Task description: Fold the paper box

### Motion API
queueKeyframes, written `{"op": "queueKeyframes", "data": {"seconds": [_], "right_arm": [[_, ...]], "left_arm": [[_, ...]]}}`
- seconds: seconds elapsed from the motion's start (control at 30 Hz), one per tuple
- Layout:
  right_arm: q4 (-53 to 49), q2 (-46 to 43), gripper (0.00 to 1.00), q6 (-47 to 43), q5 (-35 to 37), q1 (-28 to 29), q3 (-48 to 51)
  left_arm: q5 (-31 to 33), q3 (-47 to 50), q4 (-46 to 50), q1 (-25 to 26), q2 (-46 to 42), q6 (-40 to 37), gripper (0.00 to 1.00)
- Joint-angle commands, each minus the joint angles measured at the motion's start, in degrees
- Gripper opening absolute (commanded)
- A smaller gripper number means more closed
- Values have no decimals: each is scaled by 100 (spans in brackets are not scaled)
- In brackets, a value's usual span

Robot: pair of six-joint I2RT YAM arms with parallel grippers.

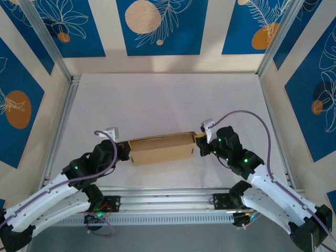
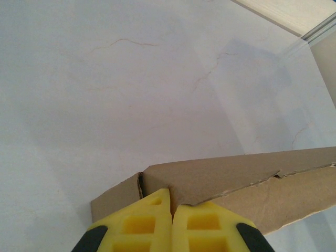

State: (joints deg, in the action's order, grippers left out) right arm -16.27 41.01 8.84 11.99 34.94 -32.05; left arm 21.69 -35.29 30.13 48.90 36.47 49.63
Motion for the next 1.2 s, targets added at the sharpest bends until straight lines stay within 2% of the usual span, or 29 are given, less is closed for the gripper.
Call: {"op": "queueKeyframes", "data": {"seconds": [0.0, 0.13, 0.37, 0.7, 0.87, 1.17], "right_arm": [[-302, -112, 5, 47, 527, -49, 186], [-342, -112, 5, 74, 577, -51, 182], [-351, -146, 5, 9, 612, -54, 172], [-348, -190, 5, -31, 647, -66, 180], [-315, -215, 5, -39, 625, -75, 205], [-341, -239, 5, -127, 681, -106, 154]], "left_arm": [[283, 374, 1684, -48, 167, 229, 2], [184, 235, 1681, -47, 153, 253, 2], [465, 9, 2342, -43, 313, 202, 1], [652, -5, 2480, 89, 862, 360, 0], [561, 164, 2469, 101, 812, 534, 0], [772, -65, 2921, 102, 597, 646, 0]]}}
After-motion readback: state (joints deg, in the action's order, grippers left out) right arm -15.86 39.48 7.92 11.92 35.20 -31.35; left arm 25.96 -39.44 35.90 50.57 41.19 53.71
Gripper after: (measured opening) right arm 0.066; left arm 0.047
